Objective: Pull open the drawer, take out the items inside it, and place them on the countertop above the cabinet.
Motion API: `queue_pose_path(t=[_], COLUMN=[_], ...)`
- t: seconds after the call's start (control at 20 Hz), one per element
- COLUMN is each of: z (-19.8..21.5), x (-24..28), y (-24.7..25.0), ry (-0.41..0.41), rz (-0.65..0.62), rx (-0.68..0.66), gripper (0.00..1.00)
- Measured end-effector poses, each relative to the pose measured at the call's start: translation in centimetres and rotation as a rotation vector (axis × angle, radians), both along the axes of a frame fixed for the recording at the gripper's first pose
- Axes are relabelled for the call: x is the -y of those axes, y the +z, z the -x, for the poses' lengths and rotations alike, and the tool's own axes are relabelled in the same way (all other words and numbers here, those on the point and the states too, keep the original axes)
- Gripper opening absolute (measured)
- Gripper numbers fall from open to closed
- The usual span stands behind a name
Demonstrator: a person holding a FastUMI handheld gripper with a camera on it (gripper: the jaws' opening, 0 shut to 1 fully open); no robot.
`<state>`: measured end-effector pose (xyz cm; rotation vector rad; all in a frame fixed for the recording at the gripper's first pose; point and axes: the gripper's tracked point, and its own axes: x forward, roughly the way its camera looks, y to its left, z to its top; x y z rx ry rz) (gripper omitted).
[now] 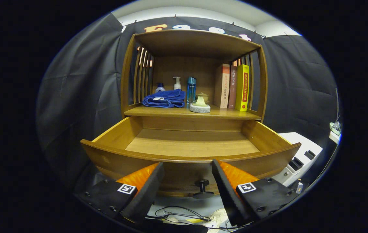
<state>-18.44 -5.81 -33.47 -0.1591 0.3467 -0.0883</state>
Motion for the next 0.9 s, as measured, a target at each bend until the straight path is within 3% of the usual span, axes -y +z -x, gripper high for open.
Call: queue_pose_path(t=[0.9], z=[-4.7], x=[0.5], y=[-0.6], ry=[0.004], rz=[-0.003], rx=[-0.004], gripper=[0.99])
